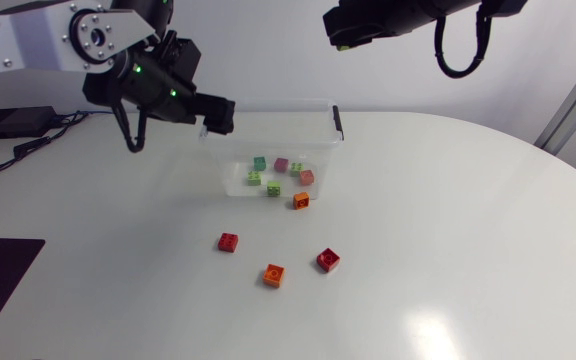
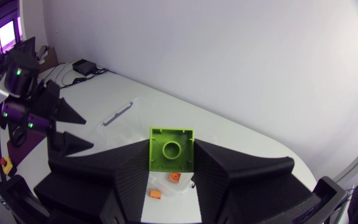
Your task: Place the duplo bricks in the container
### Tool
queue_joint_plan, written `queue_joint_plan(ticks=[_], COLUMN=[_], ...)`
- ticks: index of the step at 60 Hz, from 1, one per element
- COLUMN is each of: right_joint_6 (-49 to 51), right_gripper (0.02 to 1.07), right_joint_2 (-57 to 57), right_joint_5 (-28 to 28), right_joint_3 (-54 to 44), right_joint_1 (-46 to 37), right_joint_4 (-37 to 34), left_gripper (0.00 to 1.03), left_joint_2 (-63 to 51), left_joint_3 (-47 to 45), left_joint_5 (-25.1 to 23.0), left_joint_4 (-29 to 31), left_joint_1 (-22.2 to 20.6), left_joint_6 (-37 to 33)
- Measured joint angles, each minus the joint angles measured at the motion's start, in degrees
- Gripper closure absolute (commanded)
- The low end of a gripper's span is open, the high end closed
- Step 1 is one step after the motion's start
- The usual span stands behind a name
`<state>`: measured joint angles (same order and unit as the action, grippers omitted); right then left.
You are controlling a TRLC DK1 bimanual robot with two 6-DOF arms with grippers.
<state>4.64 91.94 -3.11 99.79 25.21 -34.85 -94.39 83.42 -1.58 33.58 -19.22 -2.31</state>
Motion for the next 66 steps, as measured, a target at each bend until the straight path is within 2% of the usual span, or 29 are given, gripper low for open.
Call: queue_joint_plan(ticks=[12, 27, 50, 51, 53, 54, 55, 56, 57, 59, 66], right_joint_6=[-0.4, -0.4, -0.4, -0.4, -0.4, -0.4, -0.4, -0.4, -0.4, -0.4, -0.4], right_gripper=[0.8, 0.8, 0.77, 0.76, 0.62, 0.49, 0.4, 0.25, 0.16, 0.11, 0.11], right_joint_2=[5.5, 10.6, 19.0, 19.4, 20.4, 21.1, 21.4, 22.1, 22.4, 22.8, 22.6], right_joint_5=[0.4, 0.9, 1.7, 1.7, 1.7, 1.7, 1.8, 2.0, 2.1, 2.5, 3.0], right_joint_3=[3.1, 4.9, 8.3, 8.8, 9.8, 10.6, 10.9, 11.6, 12.1, 12.6, 12.7], right_joint_1=[0.6, 1.4, 1.5, 1.5, 1.4, 1.4, 1.4, 1.4, 1.4, 1.4, 1.4], right_joint_4=[0.7, 3.6, 6.6, 6.5, 6.5, 6.3, 6.3, 6.1, 5.9, 5.4, 4.6], left_gripper=[0.05, 0.06, 0.06, 0.06, 0.06, 0.06, 0.06, 0.07, 0.08, 0.08, 0.14], left_joint_2=[4.7, 5.2, -3.4, -3.5, -3.8, -3.9, -4.1, -4.4, -4.6, -5.0, -6.4], left_joint_3=[-13.9, -24.1, -25.3, -25.3, -25.3, -25.3, -25.3, -25.3, -25.3, -25.3, -25.3], left_joint_5=[0.0, 0.0, 0.0, 0.0, 0.0, 0.0, 0.0, 0.0, 0.0, 0.0, 0.0], left_joint_4=[0.5, -1.3, -5.2, -5.2, -5.3, -5.5, -5.6, -5.7, -5.9, -6.1, -6.8], left_joint_1=[0.0, -0.1, -2.9, -3.0, -3.3, -3.5, -3.5, -3.7, -3.8, -4.0, -4.7], left_joint_6=[-1.9, -2.5, -2.3, -2.2, -2.2, -2.2, -2.2, -2.2, -2.2, -2.1, -1.7])
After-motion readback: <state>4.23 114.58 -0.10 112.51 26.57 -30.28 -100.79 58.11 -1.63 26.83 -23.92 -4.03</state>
